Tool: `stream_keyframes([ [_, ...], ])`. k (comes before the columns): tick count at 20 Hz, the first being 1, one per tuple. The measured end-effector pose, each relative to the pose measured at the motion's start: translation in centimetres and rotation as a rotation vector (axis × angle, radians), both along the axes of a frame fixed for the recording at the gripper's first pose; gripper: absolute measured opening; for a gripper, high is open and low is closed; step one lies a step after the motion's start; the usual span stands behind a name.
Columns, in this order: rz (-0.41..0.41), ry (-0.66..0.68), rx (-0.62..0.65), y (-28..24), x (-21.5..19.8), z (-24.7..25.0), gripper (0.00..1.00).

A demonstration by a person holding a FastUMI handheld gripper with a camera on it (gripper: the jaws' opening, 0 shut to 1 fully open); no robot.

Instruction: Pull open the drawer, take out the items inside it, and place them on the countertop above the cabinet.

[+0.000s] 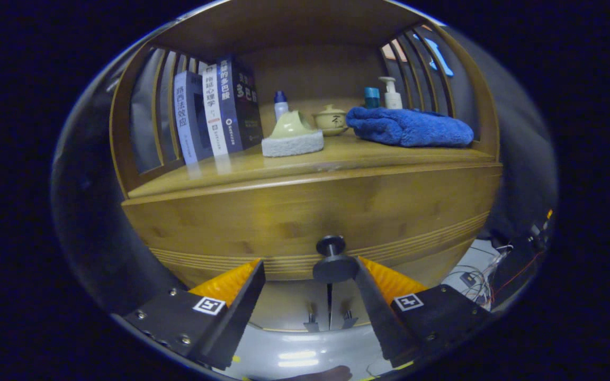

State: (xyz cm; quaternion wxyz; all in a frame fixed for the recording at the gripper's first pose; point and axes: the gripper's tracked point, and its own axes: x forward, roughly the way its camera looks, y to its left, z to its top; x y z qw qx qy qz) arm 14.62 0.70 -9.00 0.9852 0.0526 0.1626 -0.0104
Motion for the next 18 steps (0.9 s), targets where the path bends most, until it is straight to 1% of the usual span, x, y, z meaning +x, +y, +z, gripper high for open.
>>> stream_keyframes([
  [2, -0.018, -0.020, 0.016, -0.2, -2.1, 1.7, 1.00],
  [6, -0.028, -0.034, -0.004, -0.1, -6.5, 5.2, 0.99],
  [11, 0.009, -0.039, -0.047, 0.6, -9.6, 10.0, 1.00],
  [14, 0.049, -0.066, -0.086, 1.4, -11.7, 12.9, 0.98],
  [16, 0.033, -0.088, -0.123, 0.7, -13.0, 14.7, 0.96],
  [18, 0.037, -0.144, -0.128, 0.9, -14.3, 17.0, 0.96],
])
